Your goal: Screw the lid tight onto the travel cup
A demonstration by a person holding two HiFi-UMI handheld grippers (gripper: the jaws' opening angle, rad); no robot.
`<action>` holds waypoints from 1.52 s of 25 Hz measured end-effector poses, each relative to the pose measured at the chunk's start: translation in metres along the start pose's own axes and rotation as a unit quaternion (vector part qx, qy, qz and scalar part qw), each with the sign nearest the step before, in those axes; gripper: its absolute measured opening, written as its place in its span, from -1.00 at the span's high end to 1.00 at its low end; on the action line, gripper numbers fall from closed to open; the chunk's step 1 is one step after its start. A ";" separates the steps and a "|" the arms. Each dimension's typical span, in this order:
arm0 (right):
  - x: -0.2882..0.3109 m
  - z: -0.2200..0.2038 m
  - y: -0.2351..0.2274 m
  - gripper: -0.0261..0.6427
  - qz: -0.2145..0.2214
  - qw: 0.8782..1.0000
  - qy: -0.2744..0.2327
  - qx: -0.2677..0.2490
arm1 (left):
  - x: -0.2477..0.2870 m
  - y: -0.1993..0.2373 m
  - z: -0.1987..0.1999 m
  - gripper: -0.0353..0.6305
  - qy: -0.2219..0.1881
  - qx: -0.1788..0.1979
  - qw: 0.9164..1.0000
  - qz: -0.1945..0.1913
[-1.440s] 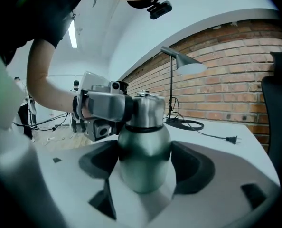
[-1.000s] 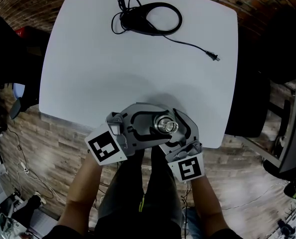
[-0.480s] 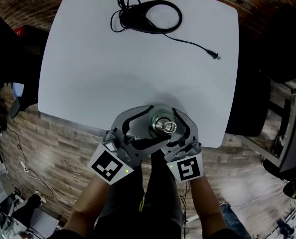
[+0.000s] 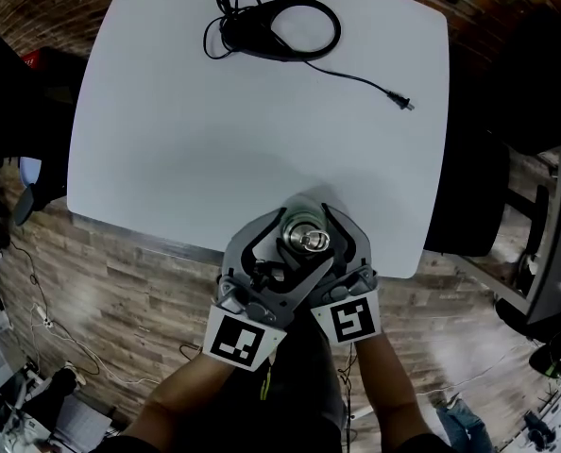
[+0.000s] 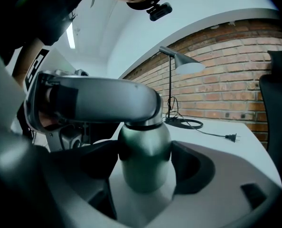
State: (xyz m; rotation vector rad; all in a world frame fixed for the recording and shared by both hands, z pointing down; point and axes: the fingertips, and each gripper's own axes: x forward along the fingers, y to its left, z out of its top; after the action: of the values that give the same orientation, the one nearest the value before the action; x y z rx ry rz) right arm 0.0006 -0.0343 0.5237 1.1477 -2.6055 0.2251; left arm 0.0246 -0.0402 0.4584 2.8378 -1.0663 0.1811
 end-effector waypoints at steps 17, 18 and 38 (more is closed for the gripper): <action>0.000 -0.002 0.000 -0.10 -0.006 1.000 -0.002 0.001 | 0.002 -0.018 -0.002 0.09 0.020 0.064 0.945 -0.320; 0.000 -0.001 0.001 -0.10 -0.005 1.000 -0.001 0.000 | 0.001 -0.018 -0.002 0.09 0.022 0.063 0.938 -0.340; -0.001 -0.001 0.001 -0.10 0.017 0.999 0.014 -0.028 | 0.002 -0.021 -0.007 0.08 0.013 0.046 0.930 -0.363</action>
State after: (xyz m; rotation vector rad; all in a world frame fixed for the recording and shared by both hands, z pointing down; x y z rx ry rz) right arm 0.0011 -0.0322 0.5245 1.0747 -2.5908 0.1734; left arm 0.0391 -0.0247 0.4640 3.0709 0.0504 0.1979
